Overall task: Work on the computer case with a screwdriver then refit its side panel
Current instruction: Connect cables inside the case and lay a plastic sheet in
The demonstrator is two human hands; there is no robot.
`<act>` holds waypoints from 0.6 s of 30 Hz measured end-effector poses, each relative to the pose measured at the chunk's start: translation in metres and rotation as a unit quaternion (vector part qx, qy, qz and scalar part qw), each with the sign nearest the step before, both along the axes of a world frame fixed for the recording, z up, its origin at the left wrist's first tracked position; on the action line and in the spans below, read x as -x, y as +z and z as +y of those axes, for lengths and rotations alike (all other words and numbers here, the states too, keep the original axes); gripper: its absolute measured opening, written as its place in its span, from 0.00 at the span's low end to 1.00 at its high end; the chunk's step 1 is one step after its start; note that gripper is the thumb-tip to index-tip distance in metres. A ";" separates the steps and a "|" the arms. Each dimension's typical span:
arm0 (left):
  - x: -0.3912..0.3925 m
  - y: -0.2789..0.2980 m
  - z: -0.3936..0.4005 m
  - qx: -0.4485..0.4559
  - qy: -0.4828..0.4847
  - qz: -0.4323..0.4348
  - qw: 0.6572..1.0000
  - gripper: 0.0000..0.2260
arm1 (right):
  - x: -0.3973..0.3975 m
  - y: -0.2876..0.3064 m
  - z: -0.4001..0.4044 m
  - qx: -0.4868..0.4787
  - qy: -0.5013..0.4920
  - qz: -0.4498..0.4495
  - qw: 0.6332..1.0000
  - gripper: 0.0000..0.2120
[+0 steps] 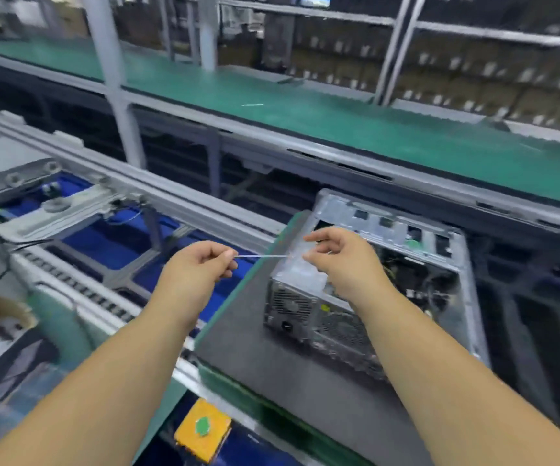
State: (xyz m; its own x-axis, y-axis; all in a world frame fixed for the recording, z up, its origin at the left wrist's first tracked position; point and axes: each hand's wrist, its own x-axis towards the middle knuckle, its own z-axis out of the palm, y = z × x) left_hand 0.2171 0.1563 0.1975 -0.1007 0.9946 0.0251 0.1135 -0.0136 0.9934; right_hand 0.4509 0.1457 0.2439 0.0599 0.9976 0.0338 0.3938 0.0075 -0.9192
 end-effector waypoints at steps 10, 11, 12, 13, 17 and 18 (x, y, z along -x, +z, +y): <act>-0.165 0.016 -0.009 -0.068 -0.109 0.317 0.940 0.05 | -0.136 -0.008 -0.030 0.006 -0.091 0.024 0.996 0.07; -0.175 0.019 -0.010 -0.088 -0.099 0.354 0.926 0.06 | -0.144 -0.008 -0.032 0.006 -0.095 0.023 0.995 0.07; -0.184 0.022 -0.010 -0.104 -0.088 0.383 0.914 0.06 | -0.151 -0.009 -0.033 0.005 -0.097 0.024 0.995 0.07; -0.191 0.024 -0.008 -0.119 -0.083 0.408 0.901 0.06 | -0.157 -0.010 -0.034 0.003 -0.099 0.028 0.995 0.07; -0.212 0.023 0.003 -0.114 -0.120 0.438 0.884 0.05 | -0.173 -0.013 -0.034 0.004 -0.113 0.043 0.993 0.08; -0.217 0.021 0.006 -0.103 -0.137 0.424 0.889 0.05 | -0.175 -0.015 -0.032 0.007 -0.118 0.040 0.992 0.08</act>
